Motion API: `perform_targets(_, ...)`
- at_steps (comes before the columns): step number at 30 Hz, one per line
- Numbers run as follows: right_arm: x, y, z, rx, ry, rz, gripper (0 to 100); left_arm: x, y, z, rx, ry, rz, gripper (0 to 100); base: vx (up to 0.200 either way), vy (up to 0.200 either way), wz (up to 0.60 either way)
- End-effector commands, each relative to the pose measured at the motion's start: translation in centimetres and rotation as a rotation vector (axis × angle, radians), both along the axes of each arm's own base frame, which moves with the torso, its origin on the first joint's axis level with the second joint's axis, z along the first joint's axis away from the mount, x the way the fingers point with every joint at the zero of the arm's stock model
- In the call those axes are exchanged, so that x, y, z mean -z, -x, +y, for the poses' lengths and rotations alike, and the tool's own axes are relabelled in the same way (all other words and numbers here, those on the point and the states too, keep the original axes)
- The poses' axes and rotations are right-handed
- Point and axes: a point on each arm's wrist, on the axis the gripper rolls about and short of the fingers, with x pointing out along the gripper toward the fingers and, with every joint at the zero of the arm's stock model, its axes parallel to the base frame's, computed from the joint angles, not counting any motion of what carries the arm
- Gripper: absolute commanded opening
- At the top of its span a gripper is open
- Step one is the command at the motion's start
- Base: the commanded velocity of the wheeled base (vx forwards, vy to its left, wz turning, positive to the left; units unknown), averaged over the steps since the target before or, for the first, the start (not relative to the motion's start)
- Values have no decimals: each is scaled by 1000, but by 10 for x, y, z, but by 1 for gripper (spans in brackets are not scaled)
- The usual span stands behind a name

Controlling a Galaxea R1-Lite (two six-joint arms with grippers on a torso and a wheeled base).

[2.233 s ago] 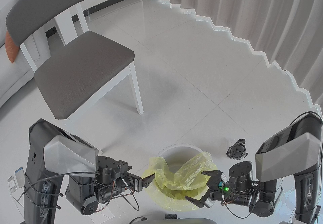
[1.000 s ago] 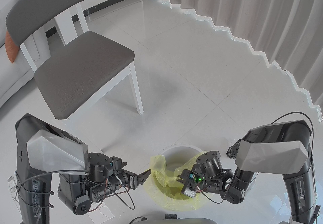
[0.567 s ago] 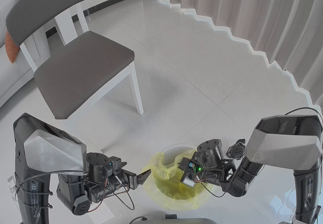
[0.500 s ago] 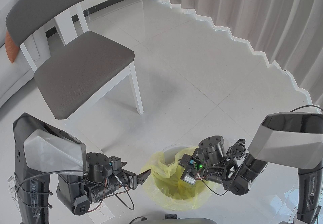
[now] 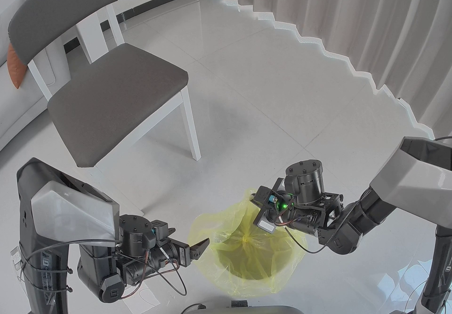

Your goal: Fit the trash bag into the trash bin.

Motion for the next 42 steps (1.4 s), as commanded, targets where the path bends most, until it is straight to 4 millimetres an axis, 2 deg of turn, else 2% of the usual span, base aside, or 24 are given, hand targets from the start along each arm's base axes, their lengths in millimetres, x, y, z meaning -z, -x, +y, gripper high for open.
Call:
perform_targets(1,1,-16,-4,27,13,-4,0,-1,2,2,-3,3,-4,100,0,0,0)
perform_targets(5,-3,-25,-7,43,14,-8,0,-2,3,3,-8,3,-3,100,0,0,0)
perform_targets(12,-24,-23,-2,17,9,-76,0,-2,5,5,-10,0,5,100,0,0,0)
perform_targets(16,-28,-28,-2,23,2,-88,0,-2,6,6,-11,0,8,100,0,0,0)
perform_targets(23,-2,-46,-1,43,27,-59,0,-5,8,5,-11,0,5,100,0,0,0)
perform_targets(26,18,-55,2,49,43,-36,0,-4,11,6,-13,-6,14,100,0,0,0)
perform_targets(33,48,-67,5,57,66,-3,0,-4,11,7,-23,7,24,100,0,0,0)
perform_targets(38,55,-73,6,62,65,-2,0,-3,11,7,-24,8,28,100,0,0,0)
perform_targets(42,53,-75,8,63,58,-11,0,-2,11,7,-23,7,32,100,0,0,0)
